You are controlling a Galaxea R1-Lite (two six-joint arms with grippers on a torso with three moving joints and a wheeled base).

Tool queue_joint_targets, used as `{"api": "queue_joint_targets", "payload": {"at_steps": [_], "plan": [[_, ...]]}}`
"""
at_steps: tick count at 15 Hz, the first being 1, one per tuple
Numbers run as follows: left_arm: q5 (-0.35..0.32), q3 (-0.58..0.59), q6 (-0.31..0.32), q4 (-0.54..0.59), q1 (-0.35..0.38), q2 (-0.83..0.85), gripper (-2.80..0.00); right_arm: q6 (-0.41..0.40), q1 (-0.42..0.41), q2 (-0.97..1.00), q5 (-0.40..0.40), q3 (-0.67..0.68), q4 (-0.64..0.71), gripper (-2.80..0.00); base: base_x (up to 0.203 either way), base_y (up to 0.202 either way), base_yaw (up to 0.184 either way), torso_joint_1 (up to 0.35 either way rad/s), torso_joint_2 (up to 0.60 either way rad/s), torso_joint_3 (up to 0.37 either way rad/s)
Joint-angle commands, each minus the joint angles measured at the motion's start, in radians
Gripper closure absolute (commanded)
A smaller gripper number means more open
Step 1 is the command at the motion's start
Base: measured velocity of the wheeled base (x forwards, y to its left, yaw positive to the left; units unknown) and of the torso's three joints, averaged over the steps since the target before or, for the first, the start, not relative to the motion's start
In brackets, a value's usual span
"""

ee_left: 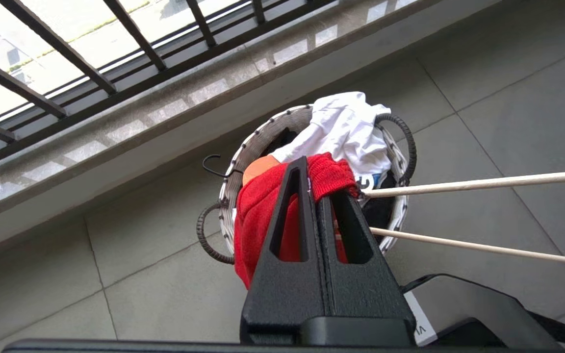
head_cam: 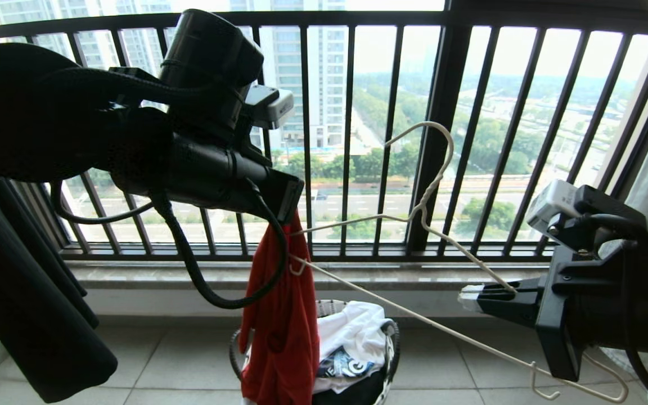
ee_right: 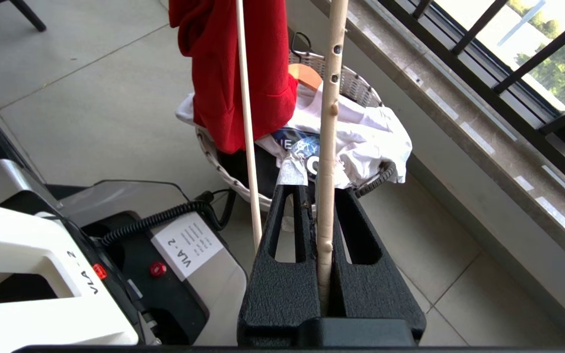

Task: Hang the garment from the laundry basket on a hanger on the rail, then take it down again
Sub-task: Hang the clothes on the clothes rack

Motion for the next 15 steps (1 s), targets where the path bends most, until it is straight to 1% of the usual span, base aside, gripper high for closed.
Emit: {"api": "queue_joint_targets", "payload": {"at_steps": [1,3,4,6,9,10,12,13,15], "plan": [[-0.037,-0.040,0.023,0.047,0.000,0.022,0.00,-0.002,0.000,-0.007,0.027,0.006,0.001,0.00,0.000,0.000,0.000,0.000,0.00,0.000],[-0.062,-0.047,0.052,0.052,0.000,0.029,0.00,-0.002,0.000,-0.023,0.093,0.010,0.004,0.00,0.000,0.000,0.000,0.000,0.00,0.000],[-0.075,-0.047,0.070,0.052,0.000,0.028,0.00,-0.002,0.000,-0.024,0.112,0.010,0.004,0.00,0.000,0.000,0.000,0.000,0.00,0.000],[-0.121,-0.056,0.108,0.049,0.000,0.027,0.00,-0.003,0.000,-0.031,0.157,0.020,0.004,0.00,0.000,0.000,0.000,0.000,0.00,0.000],[-0.131,-0.084,0.162,0.050,0.000,0.035,0.00,-0.003,0.002,-0.045,0.219,0.025,0.010,0.00,0.000,0.000,0.000,0.000,0.00,0.000],[-0.131,-0.094,0.179,0.050,0.000,0.036,0.00,-0.003,0.002,-0.044,0.232,0.028,0.010,0.00,0.000,0.000,0.000,0.000,0.00,0.000],[-0.132,-0.115,0.188,0.052,-0.002,0.036,0.00,-0.003,0.016,-0.040,0.243,0.032,0.010,0.00,0.000,0.000,0.000,0.000,0.00,0.000],[-0.142,-0.112,0.195,0.052,-0.004,0.030,0.00,-0.002,0.028,-0.039,0.243,0.033,0.007,0.00,0.000,0.000,0.000,0.000,0.00,0.000],[-0.186,-0.083,0.199,0.054,-0.021,-0.011,0.00,0.001,0.022,-0.046,0.238,0.030,0.003,0.00,0.000,0.000,0.000,0.000,0.00,0.000]]}}
